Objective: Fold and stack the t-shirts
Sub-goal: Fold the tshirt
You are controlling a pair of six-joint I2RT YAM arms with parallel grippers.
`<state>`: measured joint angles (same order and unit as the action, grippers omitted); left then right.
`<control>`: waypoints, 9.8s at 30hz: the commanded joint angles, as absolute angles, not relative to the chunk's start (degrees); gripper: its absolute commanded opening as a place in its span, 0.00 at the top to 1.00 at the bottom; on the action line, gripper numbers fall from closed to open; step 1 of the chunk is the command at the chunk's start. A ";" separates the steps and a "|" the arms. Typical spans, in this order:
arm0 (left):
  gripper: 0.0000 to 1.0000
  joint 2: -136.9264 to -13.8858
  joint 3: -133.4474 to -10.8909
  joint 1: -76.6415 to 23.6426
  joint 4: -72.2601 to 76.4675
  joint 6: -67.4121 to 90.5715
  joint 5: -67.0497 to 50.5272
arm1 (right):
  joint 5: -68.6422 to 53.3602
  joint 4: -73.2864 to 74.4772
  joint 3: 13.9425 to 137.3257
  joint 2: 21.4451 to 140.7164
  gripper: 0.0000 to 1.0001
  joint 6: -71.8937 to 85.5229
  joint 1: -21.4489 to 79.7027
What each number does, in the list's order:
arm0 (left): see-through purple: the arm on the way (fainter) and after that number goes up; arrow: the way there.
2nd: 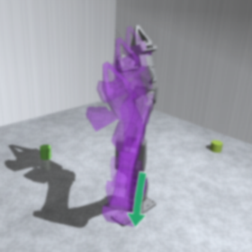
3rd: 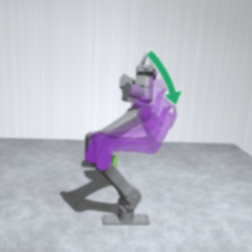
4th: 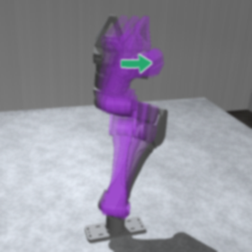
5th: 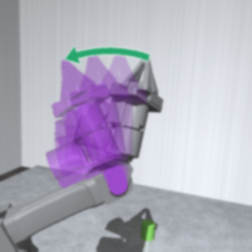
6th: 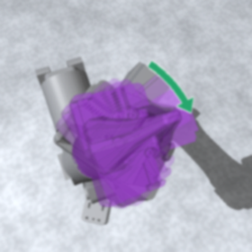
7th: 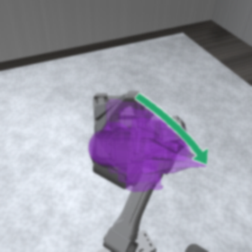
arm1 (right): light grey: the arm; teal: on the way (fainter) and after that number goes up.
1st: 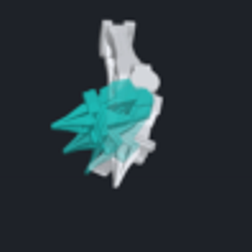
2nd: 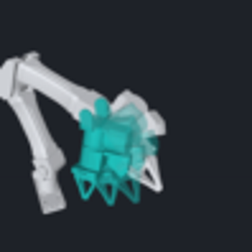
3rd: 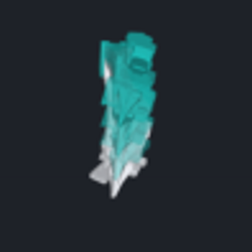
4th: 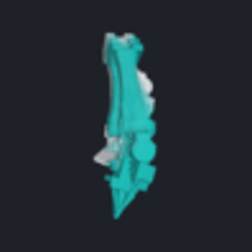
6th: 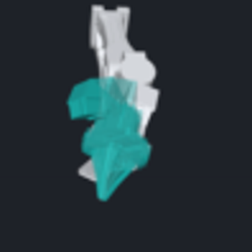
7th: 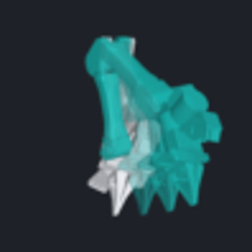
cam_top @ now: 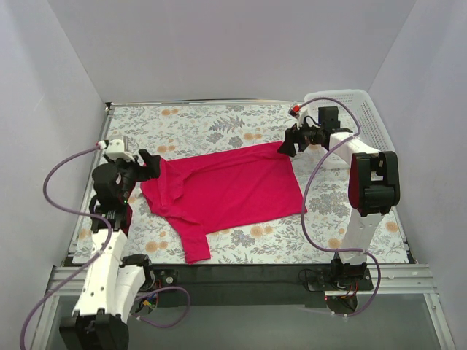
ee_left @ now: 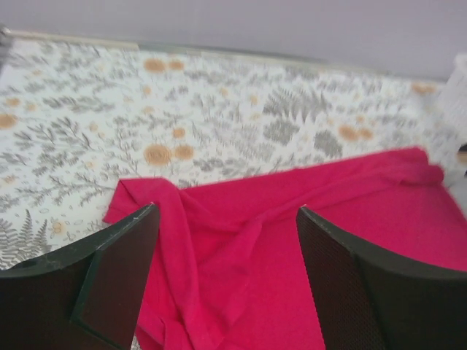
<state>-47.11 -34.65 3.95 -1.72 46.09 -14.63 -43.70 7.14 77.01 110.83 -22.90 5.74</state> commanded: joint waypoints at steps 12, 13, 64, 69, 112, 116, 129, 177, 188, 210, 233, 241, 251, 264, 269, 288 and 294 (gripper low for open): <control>0.27 -43.42 -33.05 3.78 -5.63 51.42 -8.97 | -33.41 19.59 90.78 116.80 0.43 -23.47 6.15; 0.27 -42.81 -32.35 3.78 -5.19 51.59 -9.05 | -33.14 20.12 91.05 117.24 0.44 -23.55 6.24; 0.27 -42.19 -30.15 3.60 -3.69 53.00 -10.55 | -31.20 27.51 90.80 117.95 0.85 -35.49 8.53; 0.27 -42.36 -30.06 3.52 -3.60 52.91 -10.81 | -30.68 27.95 87.81 114.53 0.89 -42.61 8.61; 0.21 -66.26 -36.73 6.93 -0.97 71.18 -0.70 | -11.34 21.71 99.32 124.80 0.55 -16.88 12.66; 0.21 -72.32 -39.28 9.22 1.75 72.51 -2.37 | -11.16 21.62 99.32 126.21 0.55 -16.17 12.57; 0.35 -88.32 -48.42 12.66 3.69 68.21 -12.04 | -14.76 21.27 101.16 129.38 0.64 -13.71 12.39; 0.99 -102.21 -54.49 20.39 9.04 75.58 -28.82 | -15.38 17.23 107.66 132.63 0.99 -9.14 10.55; 0.61 -98.18 -52.56 22.59 9.94 75.67 -28.92 | -16.96 16.96 109.16 134.47 0.99 -8.88 10.55; 0.61 -107.04 -74.79 5.28 -21.26 69.70 3.93 | -17.84 16.70 107.75 134.12 0.99 -9.05 10.46; 0.63 -108.02 -75.94 0.79 -25.49 63.38 15.21 | -17.84 16.61 107.40 134.03 0.99 -9.14 10.55; 0.64 -110.56 -76.73 0.79 -25.75 62.32 12.66 | -17.84 16.61 107.31 133.77 0.99 -9.05 10.55; 0.86 -110.57 -77.26 0.79 -26.46 62.40 13.97 | -18.11 16.52 106.88 133.68 0.99 -9.05 10.46; 1.00 -92.56 -62.77 4.56 -17.24 70.74 7.05 | -17.75 16.00 105.73 132.89 0.99 -9.23 10.37; 1.00 -90.00 -54.76 11.06 -11.35 75.58 -10.15 | -17.84 15.56 105.64 132.89 0.99 -8.88 10.28; 1.00 -94.66 -42.99 29.08 29.42 101.39 -49.57 | -17.23 14.94 105.21 132.89 0.99 -8.44 9.49; 1.00 -94.83 -34.90 31.20 35.35 106.27 -49.40 | -16.52 14.85 105.12 132.80 0.99 -8.26 9.32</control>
